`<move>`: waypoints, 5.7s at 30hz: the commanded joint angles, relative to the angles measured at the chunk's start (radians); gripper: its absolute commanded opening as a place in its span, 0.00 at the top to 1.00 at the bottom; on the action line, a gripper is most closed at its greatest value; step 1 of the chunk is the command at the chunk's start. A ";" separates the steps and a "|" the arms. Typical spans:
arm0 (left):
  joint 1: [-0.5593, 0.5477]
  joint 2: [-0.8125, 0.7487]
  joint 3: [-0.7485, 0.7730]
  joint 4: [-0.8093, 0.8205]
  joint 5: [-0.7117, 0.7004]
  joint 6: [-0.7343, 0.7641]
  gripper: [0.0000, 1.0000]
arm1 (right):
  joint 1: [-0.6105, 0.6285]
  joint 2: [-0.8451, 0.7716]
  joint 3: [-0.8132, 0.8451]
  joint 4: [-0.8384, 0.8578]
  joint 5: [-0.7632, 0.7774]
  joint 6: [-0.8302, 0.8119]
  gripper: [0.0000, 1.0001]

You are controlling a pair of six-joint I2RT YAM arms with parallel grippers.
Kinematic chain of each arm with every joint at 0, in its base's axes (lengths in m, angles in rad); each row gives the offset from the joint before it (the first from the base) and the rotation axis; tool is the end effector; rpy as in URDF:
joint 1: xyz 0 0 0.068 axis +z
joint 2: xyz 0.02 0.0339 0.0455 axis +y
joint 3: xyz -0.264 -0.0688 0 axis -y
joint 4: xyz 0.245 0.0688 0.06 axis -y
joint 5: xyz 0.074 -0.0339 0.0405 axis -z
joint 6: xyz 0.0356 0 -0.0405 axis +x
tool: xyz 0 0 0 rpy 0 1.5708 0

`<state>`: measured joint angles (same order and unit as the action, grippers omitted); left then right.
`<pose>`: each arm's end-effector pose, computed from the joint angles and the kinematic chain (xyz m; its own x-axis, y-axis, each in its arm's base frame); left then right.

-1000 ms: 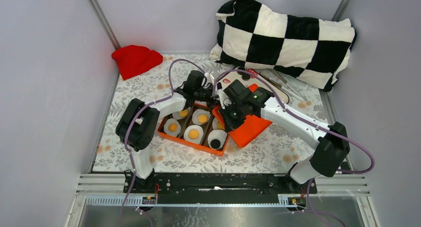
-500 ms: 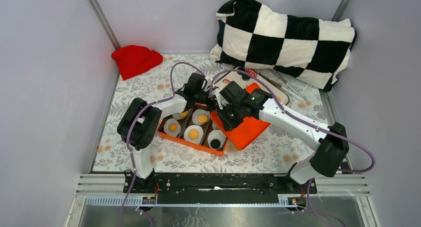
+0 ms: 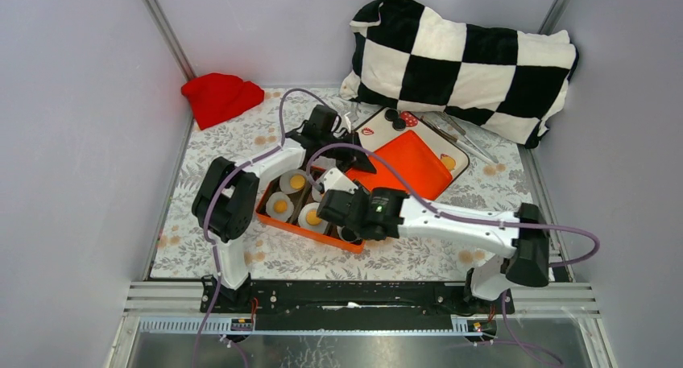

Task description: Pack the cookies

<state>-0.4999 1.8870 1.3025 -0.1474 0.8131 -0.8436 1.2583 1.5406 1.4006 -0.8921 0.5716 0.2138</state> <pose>0.3499 -0.2206 0.2135 -0.9903 -0.0441 -0.1319 0.0961 0.4681 -0.8784 0.1156 0.2951 0.3134 -0.4096 -0.6873 -0.5999 -0.6427 0.6841 -0.3449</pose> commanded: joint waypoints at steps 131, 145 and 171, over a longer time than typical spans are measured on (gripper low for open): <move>0.161 -0.140 -0.203 -0.323 -1.212 -0.115 1.00 | -0.586 -0.936 -0.407 0.468 -0.479 0.437 1.00; 0.261 -0.118 -0.106 -0.179 -1.220 0.023 1.00 | -0.586 -0.877 -0.545 0.656 -0.675 0.498 1.00; 0.172 -0.741 -0.223 -0.406 -1.193 0.032 1.00 | -0.586 -0.270 -0.847 2.024 -1.091 1.121 1.00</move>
<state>-0.3302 1.1835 1.1416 -0.4953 -0.3168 -0.8165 0.6739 1.1679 0.5316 0.5781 -0.4252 1.1660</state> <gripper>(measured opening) 0.000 0.245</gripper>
